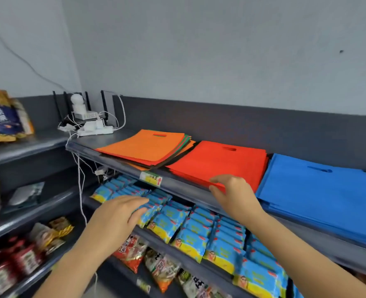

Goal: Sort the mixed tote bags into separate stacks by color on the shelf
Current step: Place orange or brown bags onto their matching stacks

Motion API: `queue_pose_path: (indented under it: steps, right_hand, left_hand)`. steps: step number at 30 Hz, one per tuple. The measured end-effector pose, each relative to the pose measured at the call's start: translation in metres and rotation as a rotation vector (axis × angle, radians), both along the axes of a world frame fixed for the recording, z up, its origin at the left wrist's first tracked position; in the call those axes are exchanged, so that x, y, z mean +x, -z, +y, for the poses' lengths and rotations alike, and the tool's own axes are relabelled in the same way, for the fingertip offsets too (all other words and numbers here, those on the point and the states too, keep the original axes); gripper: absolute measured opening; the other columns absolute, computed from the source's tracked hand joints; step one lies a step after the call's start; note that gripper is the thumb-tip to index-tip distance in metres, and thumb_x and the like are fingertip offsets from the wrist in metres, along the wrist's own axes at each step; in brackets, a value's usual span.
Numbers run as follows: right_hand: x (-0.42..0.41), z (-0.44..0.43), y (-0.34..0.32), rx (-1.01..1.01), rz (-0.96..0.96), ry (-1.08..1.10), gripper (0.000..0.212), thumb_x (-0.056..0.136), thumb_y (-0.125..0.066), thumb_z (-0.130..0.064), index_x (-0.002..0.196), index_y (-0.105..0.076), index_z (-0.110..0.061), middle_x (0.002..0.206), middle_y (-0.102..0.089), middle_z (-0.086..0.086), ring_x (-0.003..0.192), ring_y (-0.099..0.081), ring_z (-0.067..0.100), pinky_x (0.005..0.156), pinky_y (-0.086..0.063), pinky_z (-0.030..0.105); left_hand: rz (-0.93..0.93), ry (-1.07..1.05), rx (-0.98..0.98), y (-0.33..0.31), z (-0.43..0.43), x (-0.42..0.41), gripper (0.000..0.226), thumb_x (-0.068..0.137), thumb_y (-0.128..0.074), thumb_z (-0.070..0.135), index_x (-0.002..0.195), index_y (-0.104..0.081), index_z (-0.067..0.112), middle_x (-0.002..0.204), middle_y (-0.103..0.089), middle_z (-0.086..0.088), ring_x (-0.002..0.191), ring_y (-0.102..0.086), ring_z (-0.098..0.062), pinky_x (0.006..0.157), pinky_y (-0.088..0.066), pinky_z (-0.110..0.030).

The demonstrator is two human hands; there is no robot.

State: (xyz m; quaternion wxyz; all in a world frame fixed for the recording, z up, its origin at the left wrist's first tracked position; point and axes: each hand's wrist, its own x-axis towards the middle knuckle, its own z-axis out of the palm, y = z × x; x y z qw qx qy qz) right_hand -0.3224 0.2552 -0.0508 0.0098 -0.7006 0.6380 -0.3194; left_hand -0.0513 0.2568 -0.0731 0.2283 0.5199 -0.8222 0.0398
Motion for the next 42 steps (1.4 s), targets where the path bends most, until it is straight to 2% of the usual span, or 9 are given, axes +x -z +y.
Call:
queue_pose_path:
  steps: [11, 17, 20, 23, 28, 33, 37, 40, 42]
  right_hand:
    - [0.085, -0.149, -0.003, 0.106, 0.049, -0.194, 0.032, 0.092, -0.055, -0.033, 0.115, -0.064, -0.013, 0.113, -0.067, 0.008, 0.108, -0.059, 0.03, 0.088, -0.048, 0.041]
    - [0.115, -0.221, -0.008, 0.259, 0.161, -0.279, 0.051, 0.092, -0.055, -0.041, 0.133, -0.05, -0.012, 0.127, -0.059, 0.012, 0.117, -0.054, 0.03, 0.096, -0.044, 0.037]
    - [0.12, -0.239, -0.003, 0.314, 0.258, -0.345, 0.03, 0.094, -0.049, -0.035, 0.104, -0.064, -0.011, 0.108, -0.065, 0.014, 0.101, -0.059, 0.033, 0.085, -0.047, 0.037]
    - [0.121, -0.252, 0.0, 0.274, 0.278, -0.331, 0.035, 0.095, -0.041, -0.022, 0.061, -0.045, -0.016, 0.074, -0.058, 0.011, 0.074, -0.056, 0.033, 0.064, -0.038, 0.032]
    - [0.123, -0.261, -0.009, 0.225, 0.269, -0.286, 0.038, 0.095, -0.039, -0.021, 0.058, -0.033, -0.021, 0.062, -0.043, 0.001, 0.068, -0.042, 0.029, 0.063, -0.03, 0.031]
    - [0.117, -0.264, -0.02, 0.064, 0.072, -0.123, 0.033, 0.094, -0.044, -0.018, 0.061, -0.036, -0.018, 0.055, -0.038, -0.002, 0.062, -0.043, 0.03, 0.061, -0.039, 0.041]
    - [0.108, -0.258, -0.047, -0.041, -0.209, 0.181, 0.033, 0.094, -0.045, -0.024, 0.066, -0.052, -0.009, 0.06, -0.047, 0.005, 0.069, -0.047, 0.028, 0.064, -0.037, 0.036]
    - [0.103, -0.25, -0.052, 0.219, -0.624, 0.365, 0.056, 0.093, -0.044, -0.047, 0.107, -0.06, 0.005, 0.098, -0.062, 0.022, 0.092, -0.061, 0.037, 0.079, -0.051, 0.04]
    - [0.102, -0.24, -0.046, 0.46, -0.865, 0.342, 0.048, 0.09, -0.052, -0.042, 0.112, -0.059, 0.0, 0.099, -0.064, 0.018, 0.078, -0.067, 0.028, 0.066, -0.056, 0.032]
  left_hand:
    - [-0.027, -0.093, -0.039, -0.008, -0.104, 0.051, 0.031, 0.094, -0.055, 0.026, 0.124, -0.062, 0.023, 0.123, -0.062, 0.01, 0.115, -0.057, -0.01, 0.094, -0.042, -0.024]
    - [-0.035, -0.105, -0.057, -0.02, -0.166, 0.063, 0.036, 0.096, -0.048, 0.03, 0.131, -0.055, 0.025, 0.129, -0.057, 0.009, 0.12, -0.052, -0.009, 0.098, -0.039, -0.023]
    - [-0.037, -0.087, -0.062, -0.024, -0.192, 0.065, 0.037, 0.098, -0.045, 0.03, 0.134, -0.052, 0.024, 0.132, -0.055, 0.009, 0.124, -0.049, -0.008, 0.099, -0.033, -0.018]
    - [-0.041, -0.048, -0.046, -0.026, -0.22, 0.068, 0.04, 0.099, -0.041, 0.034, 0.138, -0.047, 0.025, 0.139, -0.049, 0.01, 0.129, -0.041, -0.006, 0.102, -0.025, -0.015]
    - [-0.095, 0.023, 0.037, -0.03, -0.268, 0.076, 0.052, 0.096, -0.044, 0.043, 0.143, -0.038, 0.023, 0.148, -0.037, 0.006, 0.139, -0.027, -0.007, 0.11, -0.018, -0.021]
    - [-0.222, 0.034, 0.077, -0.03, -0.305, 0.092, 0.027, 0.096, -0.044, 0.041, 0.117, -0.058, 0.031, 0.115, -0.064, 0.006, 0.109, -0.056, -0.018, 0.085, -0.046, -0.031]
    - [-0.2, 0.066, -0.044, -0.033, -0.322, 0.097, 0.024, 0.097, -0.038, 0.041, 0.094, -0.055, 0.025, 0.086, -0.063, 0.003, 0.088, -0.061, -0.023, 0.065, -0.047, -0.036]
    - [-0.159, 0.192, -0.177, -0.031, -0.326, 0.092, 0.029, 0.096, -0.033, 0.041, 0.097, -0.06, 0.03, 0.086, -0.066, 0.007, 0.083, -0.064, -0.022, 0.058, -0.045, -0.032]
    - [-0.141, 0.326, -0.221, -0.032, -0.322, 0.086, 0.034, 0.087, -0.033, 0.042, 0.093, -0.067, 0.037, 0.076, -0.069, 0.01, 0.067, -0.067, -0.02, 0.047, -0.049, -0.03]
